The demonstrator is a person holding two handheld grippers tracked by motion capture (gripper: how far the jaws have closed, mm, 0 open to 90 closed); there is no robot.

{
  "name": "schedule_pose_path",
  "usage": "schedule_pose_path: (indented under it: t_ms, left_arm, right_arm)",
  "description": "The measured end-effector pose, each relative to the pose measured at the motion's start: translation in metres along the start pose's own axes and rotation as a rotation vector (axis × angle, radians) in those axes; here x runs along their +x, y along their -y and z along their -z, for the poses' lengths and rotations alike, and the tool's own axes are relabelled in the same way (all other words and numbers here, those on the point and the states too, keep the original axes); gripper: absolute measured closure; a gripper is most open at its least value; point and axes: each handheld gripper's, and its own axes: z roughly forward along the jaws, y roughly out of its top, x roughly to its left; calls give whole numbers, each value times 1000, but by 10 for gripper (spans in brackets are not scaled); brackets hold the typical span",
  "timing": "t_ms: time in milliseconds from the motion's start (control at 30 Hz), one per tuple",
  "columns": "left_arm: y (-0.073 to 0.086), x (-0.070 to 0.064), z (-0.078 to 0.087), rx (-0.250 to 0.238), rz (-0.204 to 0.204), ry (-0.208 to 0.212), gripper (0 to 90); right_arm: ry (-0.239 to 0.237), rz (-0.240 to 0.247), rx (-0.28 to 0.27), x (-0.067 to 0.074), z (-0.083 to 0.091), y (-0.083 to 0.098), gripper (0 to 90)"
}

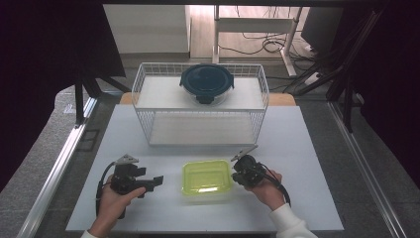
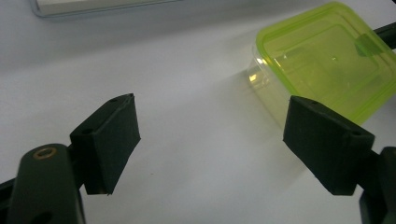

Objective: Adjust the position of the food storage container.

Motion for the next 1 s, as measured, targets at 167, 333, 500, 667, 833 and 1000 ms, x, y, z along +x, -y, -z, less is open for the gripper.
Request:
schedule_pose_path:
  t_ms: [167,333,500,667,833,1000]
  left_arm:
    - [0,0,1,-19,9,-14,178]
    - [0,1,2,-23,17,-15,178]
    - [0,1,2,-20,13,-10,177]
    - [0,1,2,-23,17,-7,177]
    - [0,1,3,-29,17,-7,177]
    - [0,2,2,-25,18,-10,177]
  right_arm:
    - [7,12,1,5,-4,-3,890]
    - [14,29,1,9,-5,-4,890]
    - [26,9,-12,5,-1,-2,890]
    - [33,-59,-91,-7,22,9,890]
    - [33,-122,-195,-17,42,21,886]
    - [-3,-195,-275,-24,47,28,507]
